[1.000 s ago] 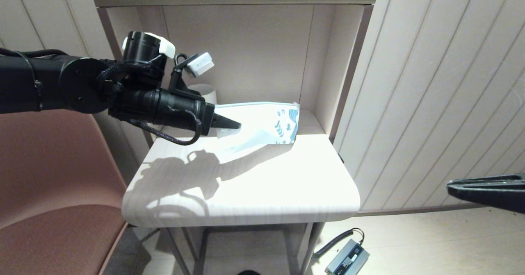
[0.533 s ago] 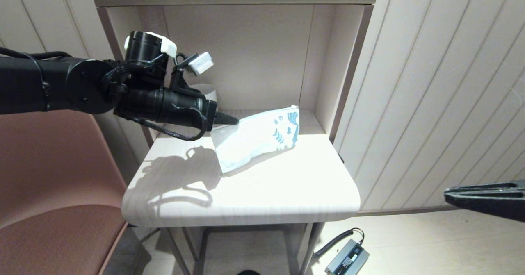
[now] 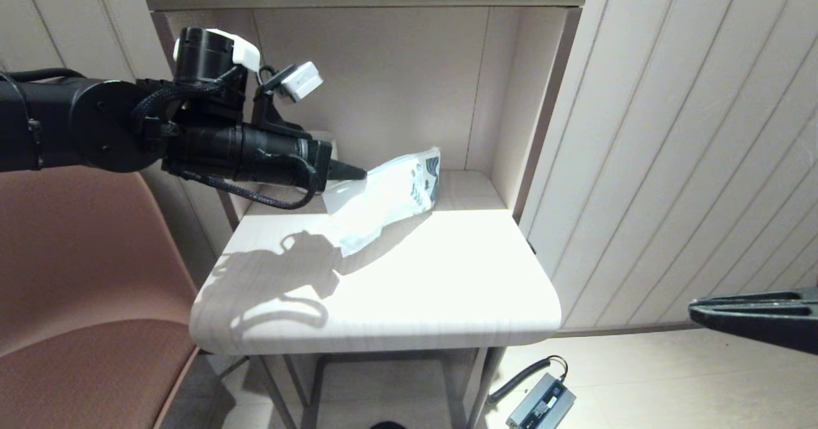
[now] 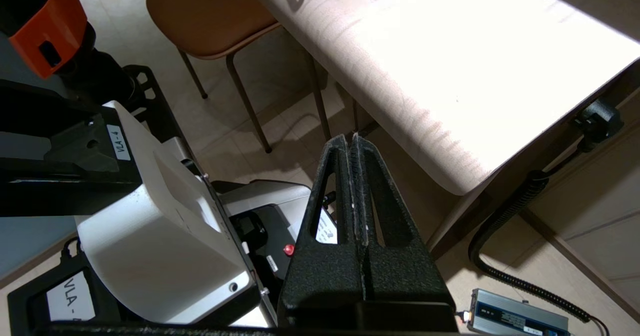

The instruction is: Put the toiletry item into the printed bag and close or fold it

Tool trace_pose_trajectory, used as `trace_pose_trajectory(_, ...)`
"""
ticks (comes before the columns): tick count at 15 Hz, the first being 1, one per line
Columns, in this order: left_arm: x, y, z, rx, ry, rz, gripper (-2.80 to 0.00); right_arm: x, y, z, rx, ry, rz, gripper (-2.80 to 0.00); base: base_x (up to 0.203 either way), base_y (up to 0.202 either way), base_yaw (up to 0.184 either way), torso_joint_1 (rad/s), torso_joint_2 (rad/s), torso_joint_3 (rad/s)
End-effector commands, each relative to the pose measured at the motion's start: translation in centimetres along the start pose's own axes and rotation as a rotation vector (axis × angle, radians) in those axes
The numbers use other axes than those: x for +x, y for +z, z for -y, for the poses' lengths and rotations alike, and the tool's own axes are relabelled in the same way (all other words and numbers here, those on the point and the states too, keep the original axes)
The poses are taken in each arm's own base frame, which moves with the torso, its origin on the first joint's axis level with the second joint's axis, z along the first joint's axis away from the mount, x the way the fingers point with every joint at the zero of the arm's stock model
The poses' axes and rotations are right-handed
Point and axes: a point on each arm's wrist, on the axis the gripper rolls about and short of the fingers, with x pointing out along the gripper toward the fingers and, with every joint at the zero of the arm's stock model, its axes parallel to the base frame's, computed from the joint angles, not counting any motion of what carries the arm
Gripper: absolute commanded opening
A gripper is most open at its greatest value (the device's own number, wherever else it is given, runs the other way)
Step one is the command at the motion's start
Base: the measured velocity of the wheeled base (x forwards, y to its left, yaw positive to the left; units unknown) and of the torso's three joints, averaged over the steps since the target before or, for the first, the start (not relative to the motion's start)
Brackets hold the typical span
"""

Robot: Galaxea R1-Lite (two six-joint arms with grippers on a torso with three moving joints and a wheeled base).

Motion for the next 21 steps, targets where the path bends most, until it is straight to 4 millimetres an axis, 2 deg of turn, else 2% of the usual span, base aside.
trace_pose_trajectory(1,0.2,-0.4,-0.1,-0.008,-0.005,-0.013,-2.8,-0.2,0.0,-0.2,-0.003,0.001,0.004,-2.8,0.0,0.0,0.0,0.0,0.0,0.0)
trace_pose_trajectory(2,0.3,-0.5,-0.2,-0.008,-0.003,-0.016,-2.8,-0.3,0.0,-0.3,-0.006,0.0,0.007,-2.8,0.0,0.0,0.0,0.0,0.0,0.0)
trace_pose_trajectory(3,0.3,-0.3,-0.2,-0.007,-0.003,-0.012,0.0,-0.3,-0.1,-0.3,-0.007,-0.001,0.007,-2.8,0.0,0.0,0.0,0.0,0.0,0.0)
trace_pose_trajectory(5,0.6,-0.3,-0.4,-0.004,-0.002,-0.008,0.0,-0.3,-0.3,-0.4,-0.003,0.001,0.003,-2.8,0.0,0.0,0.0,0.0,0.0,0.0)
trace_pose_trajectory(9,-1.0,0.7,0.2,0.015,0.049,0.036,0.0,-0.5,-0.6,-0.7,-0.01,0.007,0.007,-2.8,0.0,0.0,0.0,0.0,0.0,0.0)
trace_pose_trajectory(10,-1.8,0.3,0.8,0.014,0.061,0.03,-2.8,-0.6,-0.5,-0.8,-0.014,0.003,0.011,-2.8,0.0,0.0,0.0,0.0,0.0,0.0)
trace_pose_trajectory(12,-4.4,-2.2,2.9,0.017,0.058,-0.016,-2.8,-1.1,-0.5,-1.2,-0.027,-0.006,0.025,-2.8,0.0,0.0,0.0,0.0,0.0,0.0)
trace_pose_trajectory(14,-8.1,-5.3,6.3,0.055,0.042,-0.043,-2.8,-1.6,-0.4,-1.7,-0.044,-0.012,0.042,-2.8,0.0,0.0,0.0,0.0,0.0,0.0)
trace_pose_trajectory(18,-18.1,-9.5,12.6,0.127,0.136,0.075,-2.8,-3.3,-0.5,-2.9,0.014,-0.103,0.081,-2.8,0.0,0.0,0.0,0.0,0.0,0.0)
trace_pose_trajectory(19,-20.8,-10.9,14.0,0.127,0.195,0.114,-2.8,-3.9,-0.9,-3.4,0.045,-0.173,0.081,-2.8,0.0,0.0,0.0,0.0,0.0,0.0)
trace_pose_trajectory(21,-25.7,-14.6,16.4,0.123,0.353,0.191,-2.8,-5.3,-3.1,-5.0,0.093,-0.316,0.059,-2.8,0.0,0.0,0.0,0.0,0.0,0.0)
